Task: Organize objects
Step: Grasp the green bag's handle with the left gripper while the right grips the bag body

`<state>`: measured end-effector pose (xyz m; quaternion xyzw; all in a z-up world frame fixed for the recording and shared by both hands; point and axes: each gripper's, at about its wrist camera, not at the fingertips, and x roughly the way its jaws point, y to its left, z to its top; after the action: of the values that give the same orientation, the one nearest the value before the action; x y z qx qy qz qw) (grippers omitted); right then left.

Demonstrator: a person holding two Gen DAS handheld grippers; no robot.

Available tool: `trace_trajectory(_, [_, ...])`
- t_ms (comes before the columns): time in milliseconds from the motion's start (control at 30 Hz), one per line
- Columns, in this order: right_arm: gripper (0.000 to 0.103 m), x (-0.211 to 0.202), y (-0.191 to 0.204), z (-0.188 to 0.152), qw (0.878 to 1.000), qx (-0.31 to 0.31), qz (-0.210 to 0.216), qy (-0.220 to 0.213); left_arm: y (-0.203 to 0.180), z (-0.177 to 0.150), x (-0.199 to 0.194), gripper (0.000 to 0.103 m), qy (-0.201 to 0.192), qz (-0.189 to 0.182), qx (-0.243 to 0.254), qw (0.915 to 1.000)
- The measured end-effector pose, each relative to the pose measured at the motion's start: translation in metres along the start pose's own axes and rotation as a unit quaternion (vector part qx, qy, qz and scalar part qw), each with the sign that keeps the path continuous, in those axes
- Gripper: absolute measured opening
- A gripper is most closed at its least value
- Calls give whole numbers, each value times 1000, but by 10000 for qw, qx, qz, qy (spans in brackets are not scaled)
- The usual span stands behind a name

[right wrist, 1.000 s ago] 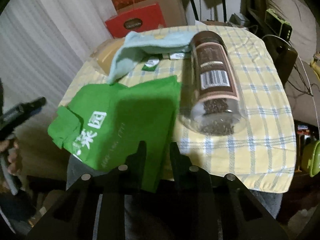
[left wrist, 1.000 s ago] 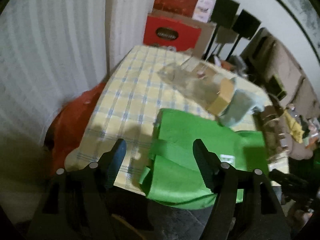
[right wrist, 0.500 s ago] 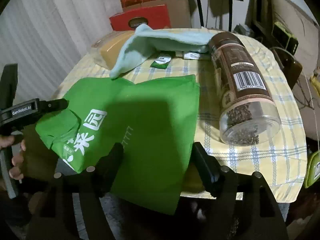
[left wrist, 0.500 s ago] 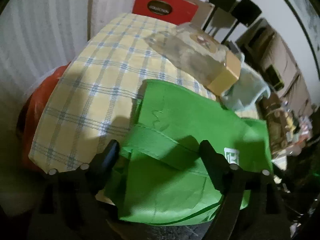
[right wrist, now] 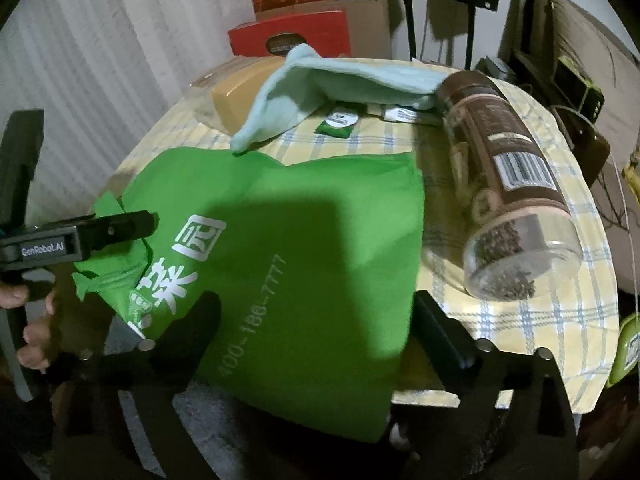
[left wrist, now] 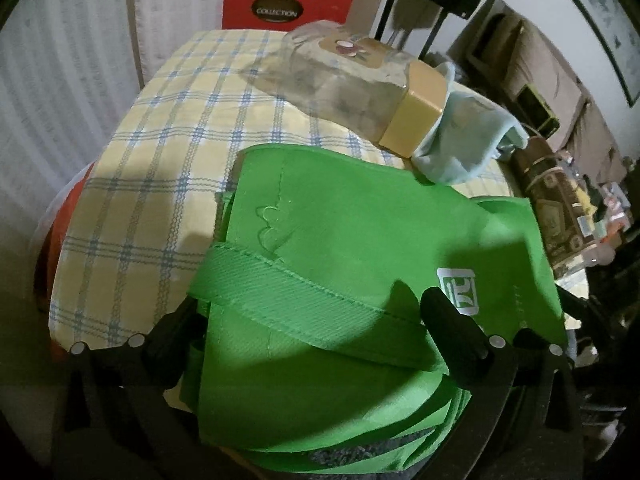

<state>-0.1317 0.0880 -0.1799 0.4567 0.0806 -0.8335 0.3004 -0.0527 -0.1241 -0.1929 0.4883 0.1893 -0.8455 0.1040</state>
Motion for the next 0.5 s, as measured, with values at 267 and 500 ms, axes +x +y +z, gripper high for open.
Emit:
trace_trajectory(267, [94,4,9,-3,9988,-114,-465,-49,2,1,0,102,-64,-132,-33,9999])
trace_trajectory(500, [62,-4,-1,-2,9982,137,-575,-85,21,0,-12,80,-71,-439,-358,9984])
